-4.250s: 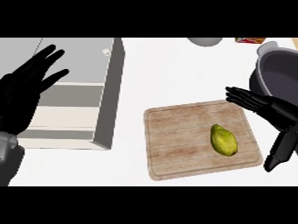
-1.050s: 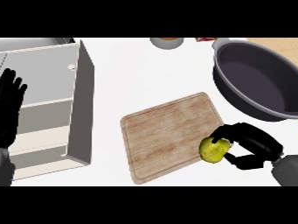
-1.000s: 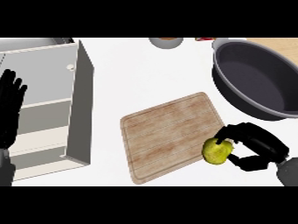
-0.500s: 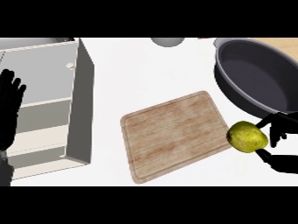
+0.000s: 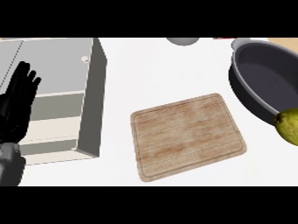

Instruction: Pick the pear from the cutting board and place it in the pot

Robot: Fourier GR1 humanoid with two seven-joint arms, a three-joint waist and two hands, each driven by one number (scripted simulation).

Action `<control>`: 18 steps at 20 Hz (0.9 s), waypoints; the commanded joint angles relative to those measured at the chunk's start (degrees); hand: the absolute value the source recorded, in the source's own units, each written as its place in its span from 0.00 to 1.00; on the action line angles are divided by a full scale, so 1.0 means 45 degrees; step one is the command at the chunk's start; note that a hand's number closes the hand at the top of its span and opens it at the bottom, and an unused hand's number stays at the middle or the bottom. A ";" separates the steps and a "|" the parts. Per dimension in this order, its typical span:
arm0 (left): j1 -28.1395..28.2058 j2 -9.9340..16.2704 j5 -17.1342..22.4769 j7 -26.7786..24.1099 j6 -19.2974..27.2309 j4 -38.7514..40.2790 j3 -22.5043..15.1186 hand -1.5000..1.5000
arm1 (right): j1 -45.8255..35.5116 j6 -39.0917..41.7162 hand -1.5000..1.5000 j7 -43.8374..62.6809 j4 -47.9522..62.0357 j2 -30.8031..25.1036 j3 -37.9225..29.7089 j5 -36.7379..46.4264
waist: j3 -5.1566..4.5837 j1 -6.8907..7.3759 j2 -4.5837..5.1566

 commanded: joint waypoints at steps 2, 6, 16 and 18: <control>-0.0242 -0.0636 -0.0528 -0.0411 0.0038 0.0295 -0.0506 0.50 | -0.1434 0.1212 1.00 0.0569 0.2003 0.0280 -0.0817 -0.0414 | 0.0018 0.0487 0.0116; -0.0335 -0.0402 -0.0361 0.0097 -0.0246 -0.0073 -0.0001 0.50 | -0.2424 0.1478 1.00 0.1072 0.2764 0.0983 -0.0766 0.0565 | 0.0017 0.0494 0.0091; -0.0586 -0.0316 0.0067 -0.0445 -0.1014 0.0407 0.0046 0.50 | -0.5566 -0.2389 1.00 -0.1176 0.8734 0.1783 0.0304 0.5431 | 0.0039 0.1050 0.0256; -0.0868 -0.0661 -0.0648 -0.0261 -0.0313 0.0683 -0.0220 0.50 | -0.6553 -0.2477 1.00 -0.1822 1.0154 0.2564 0.0670 0.5942 | 0.0036 0.0845 0.0199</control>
